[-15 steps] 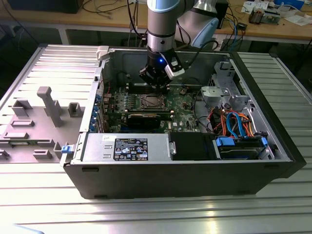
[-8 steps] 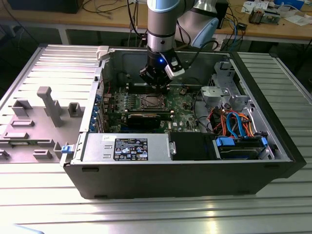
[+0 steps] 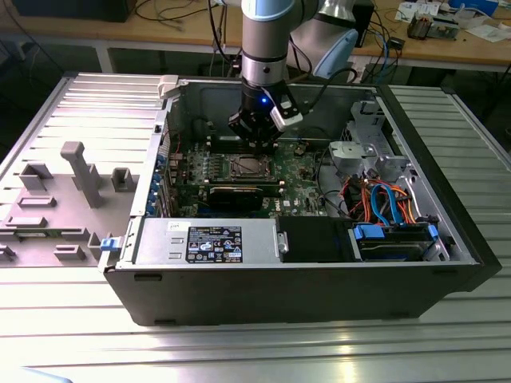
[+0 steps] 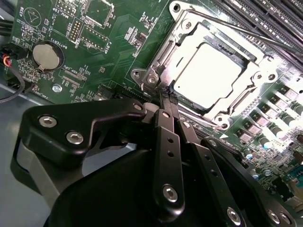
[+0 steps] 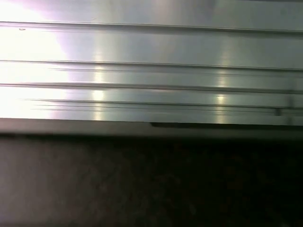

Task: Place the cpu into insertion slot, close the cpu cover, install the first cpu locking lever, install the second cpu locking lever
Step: 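Install the first cpu locking lever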

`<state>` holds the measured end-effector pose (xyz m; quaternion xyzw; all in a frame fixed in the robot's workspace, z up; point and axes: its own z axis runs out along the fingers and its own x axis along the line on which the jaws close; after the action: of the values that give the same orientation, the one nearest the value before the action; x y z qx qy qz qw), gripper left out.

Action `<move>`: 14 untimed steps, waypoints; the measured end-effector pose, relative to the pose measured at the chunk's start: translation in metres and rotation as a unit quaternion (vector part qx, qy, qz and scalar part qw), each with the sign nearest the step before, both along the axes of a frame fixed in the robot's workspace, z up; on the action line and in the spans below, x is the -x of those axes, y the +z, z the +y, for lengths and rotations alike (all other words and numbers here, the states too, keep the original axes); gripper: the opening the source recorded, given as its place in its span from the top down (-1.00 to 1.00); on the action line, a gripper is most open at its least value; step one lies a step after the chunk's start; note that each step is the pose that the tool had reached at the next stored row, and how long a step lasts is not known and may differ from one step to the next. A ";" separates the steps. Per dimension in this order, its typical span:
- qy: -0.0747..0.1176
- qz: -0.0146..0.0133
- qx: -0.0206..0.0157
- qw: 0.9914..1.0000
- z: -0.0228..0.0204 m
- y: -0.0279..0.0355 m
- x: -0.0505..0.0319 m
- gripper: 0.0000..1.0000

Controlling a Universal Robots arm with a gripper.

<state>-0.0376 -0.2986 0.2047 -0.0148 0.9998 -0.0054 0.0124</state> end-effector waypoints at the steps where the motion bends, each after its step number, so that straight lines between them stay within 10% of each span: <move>1: 0.000 0.000 0.002 1.000 0.0000 -0.0007 -0.0001 0.79; 8: 0.000 0.001 0.003 1.000 0.0002 -0.0028 -0.0006 0.79; 14: 0.000 0.000 -0.009 1.000 0.0007 -0.0035 -0.0009 0.79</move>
<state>-0.0367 -0.2979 0.2011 -0.0147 0.9998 0.0039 0.0121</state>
